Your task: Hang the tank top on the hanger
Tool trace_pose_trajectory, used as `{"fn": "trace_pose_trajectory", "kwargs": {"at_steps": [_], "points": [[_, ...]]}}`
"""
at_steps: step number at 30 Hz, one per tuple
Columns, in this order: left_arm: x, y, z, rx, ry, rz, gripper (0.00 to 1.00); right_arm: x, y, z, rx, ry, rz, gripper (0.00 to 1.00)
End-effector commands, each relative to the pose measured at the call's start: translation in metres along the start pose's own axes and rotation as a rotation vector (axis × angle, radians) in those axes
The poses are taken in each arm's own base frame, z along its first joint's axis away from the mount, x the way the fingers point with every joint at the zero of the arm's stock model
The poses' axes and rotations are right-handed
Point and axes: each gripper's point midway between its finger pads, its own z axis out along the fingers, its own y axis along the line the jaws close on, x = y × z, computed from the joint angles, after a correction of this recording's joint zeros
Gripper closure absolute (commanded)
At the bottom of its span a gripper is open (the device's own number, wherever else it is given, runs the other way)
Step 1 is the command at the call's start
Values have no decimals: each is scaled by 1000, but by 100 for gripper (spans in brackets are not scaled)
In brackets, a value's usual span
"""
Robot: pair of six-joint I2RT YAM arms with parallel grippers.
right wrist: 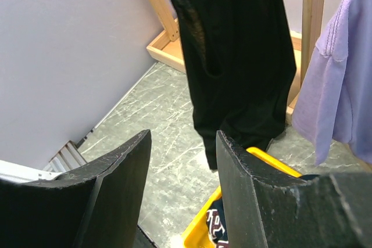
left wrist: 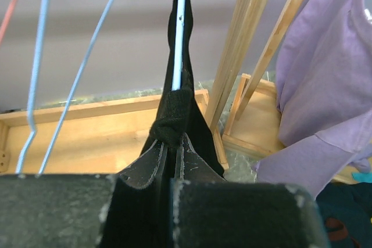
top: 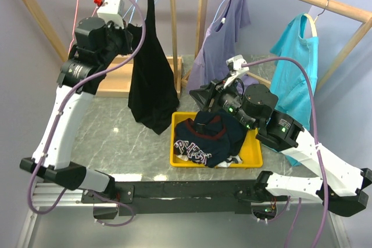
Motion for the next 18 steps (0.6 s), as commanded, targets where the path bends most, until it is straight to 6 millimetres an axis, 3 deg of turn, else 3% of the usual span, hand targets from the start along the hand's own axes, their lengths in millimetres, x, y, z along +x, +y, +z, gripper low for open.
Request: {"fn": "trace_pose_trajectory", "kwargs": {"at_steps": [1,5,11,18], "points": [[-43,-5,-2,55,-126,-9,99,-11,3,-7,-8,-37,14,44],[-44,-8,8,76,-118,-15,99,-8,1,-7,0,-30,10,44],[-25,-10,21,93,-76,-27,99,-8,0,-8,0,-33,12,44],[-7,-8,19,86,-53,-37,99,-3,0,-6,-2,-29,18,44]]}}
